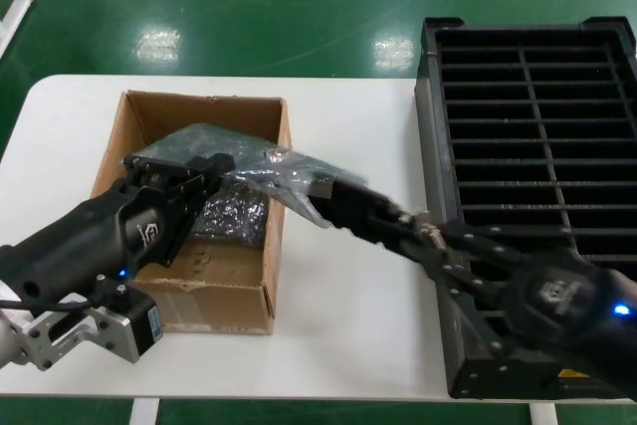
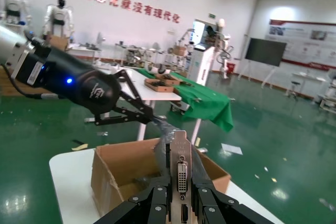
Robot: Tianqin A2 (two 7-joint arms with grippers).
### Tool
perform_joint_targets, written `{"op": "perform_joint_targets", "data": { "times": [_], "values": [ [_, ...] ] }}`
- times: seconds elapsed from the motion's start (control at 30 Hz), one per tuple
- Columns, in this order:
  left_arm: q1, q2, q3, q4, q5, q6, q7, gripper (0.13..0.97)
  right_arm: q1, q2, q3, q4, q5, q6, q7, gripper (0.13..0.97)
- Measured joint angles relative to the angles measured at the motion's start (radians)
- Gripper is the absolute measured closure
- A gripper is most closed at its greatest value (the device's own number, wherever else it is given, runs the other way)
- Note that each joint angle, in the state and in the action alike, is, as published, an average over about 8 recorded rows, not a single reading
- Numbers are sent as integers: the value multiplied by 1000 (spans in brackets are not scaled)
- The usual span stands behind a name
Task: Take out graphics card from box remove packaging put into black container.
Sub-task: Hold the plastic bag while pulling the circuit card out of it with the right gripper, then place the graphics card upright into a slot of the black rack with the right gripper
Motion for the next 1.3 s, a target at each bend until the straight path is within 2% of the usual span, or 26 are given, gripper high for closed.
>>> {"op": "perform_joint_targets", "data": {
  "times": [0.23,0.67,0.93,1.13,1.3],
  "values": [
    [0,0,0,0,0,0,0,959,-112,62,114,28,63,16,16,902],
    [0,0,0,0,0,0,0,959,-97,71,110,29,43,20,38,902],
    [0,0,0,0,0,0,0,959,93,148,44,-13,-81,-56,165,902],
    [0,0,0,0,0,0,0,959,319,226,-24,-57,-112,-248,259,902],
    [0,0,0,0,0,0,0,959,509,244,-103,-78,-122,-449,350,902]
  ]
}}
